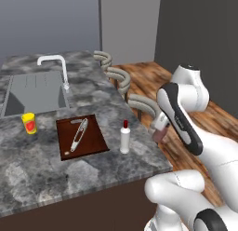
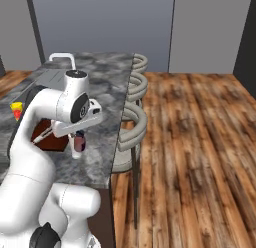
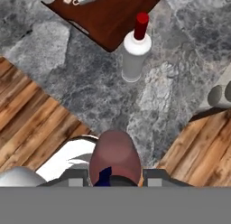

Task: Place the drinks on the dining counter in a tight cluster.

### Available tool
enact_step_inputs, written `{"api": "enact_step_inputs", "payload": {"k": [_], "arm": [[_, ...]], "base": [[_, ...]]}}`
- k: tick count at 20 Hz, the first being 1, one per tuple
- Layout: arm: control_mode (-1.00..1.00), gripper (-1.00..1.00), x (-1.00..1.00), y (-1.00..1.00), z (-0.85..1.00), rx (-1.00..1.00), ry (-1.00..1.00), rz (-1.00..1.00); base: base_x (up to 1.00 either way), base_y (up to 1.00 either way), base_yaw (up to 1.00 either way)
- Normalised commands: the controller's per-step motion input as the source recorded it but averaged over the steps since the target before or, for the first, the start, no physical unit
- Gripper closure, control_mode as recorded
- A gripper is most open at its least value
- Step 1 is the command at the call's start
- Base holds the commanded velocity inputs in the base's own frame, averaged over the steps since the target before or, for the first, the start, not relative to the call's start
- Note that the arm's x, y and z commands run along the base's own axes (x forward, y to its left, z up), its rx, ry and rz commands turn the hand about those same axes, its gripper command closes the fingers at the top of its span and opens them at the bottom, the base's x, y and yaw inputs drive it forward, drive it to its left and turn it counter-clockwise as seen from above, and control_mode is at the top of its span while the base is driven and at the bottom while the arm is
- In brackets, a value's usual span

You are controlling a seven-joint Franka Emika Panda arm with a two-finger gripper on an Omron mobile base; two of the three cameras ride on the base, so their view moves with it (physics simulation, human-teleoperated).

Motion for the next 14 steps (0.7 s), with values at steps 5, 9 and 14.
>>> {"api": "enact_step_inputs", "payload": {"k": [5, 9, 14], "arm": [[-1.00, 1.00, 0.64, 0.00, -0.21, 0.00, -0.01, 0.36], [-1.00, 1.00, 0.46, 0.01, -0.05, -0.04, 0.00, 0.22], [-1.00, 1.00, 0.65, 0.04, -0.26, -0.08, 0.00, 0.14]], "base": [[0.00, 0.00, 0.00], [0.00, 0.00, 0.00], [0.00, 0.00, 0.00]]}}
